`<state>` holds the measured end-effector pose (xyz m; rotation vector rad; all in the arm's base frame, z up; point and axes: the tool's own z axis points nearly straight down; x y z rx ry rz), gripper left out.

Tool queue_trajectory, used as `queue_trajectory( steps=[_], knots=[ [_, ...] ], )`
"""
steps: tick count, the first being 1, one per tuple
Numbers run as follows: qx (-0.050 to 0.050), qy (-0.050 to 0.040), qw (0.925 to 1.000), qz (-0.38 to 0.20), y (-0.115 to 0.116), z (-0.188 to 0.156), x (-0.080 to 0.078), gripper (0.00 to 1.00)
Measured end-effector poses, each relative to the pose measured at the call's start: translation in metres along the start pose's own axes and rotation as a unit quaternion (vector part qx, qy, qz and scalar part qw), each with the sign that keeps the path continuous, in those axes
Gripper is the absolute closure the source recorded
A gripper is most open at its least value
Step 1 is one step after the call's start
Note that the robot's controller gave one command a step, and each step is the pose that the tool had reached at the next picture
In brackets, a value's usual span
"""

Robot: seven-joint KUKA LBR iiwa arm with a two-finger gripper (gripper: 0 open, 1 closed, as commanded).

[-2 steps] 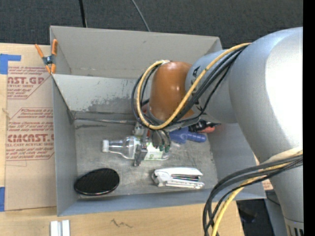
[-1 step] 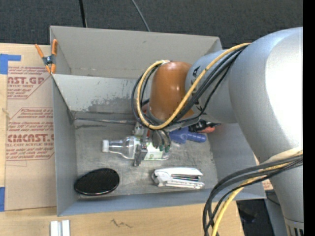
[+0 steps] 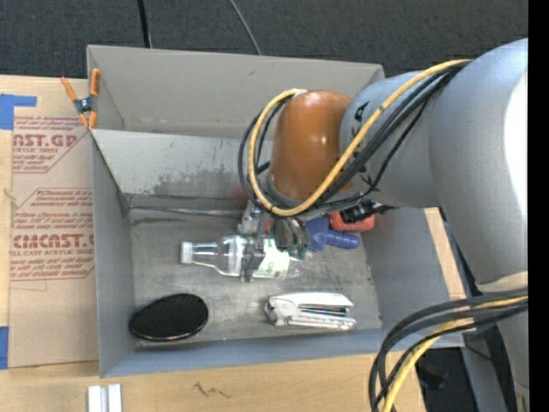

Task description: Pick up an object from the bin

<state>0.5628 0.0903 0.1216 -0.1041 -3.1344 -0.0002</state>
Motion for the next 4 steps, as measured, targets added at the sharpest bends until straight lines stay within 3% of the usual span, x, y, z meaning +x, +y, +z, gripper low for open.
queue_trajectory(
  steps=[1, 2, 3, 4],
  knots=[
    [-0.001, -0.0047, 1.0000, 0.007, 0.014, -0.037, -0.014, 1.00],
    [-0.002, -0.0062, 1.0000, 0.006, 0.016, -0.038, -0.015, 1.00],
    [0.000, -0.0035, 0.9993, -0.038, 0.013, -0.052, -0.013, 1.00],
    [0.000, -0.0018, 0.9856, -0.169, 0.011, -0.090, -0.012, 1.00]
  ],
)
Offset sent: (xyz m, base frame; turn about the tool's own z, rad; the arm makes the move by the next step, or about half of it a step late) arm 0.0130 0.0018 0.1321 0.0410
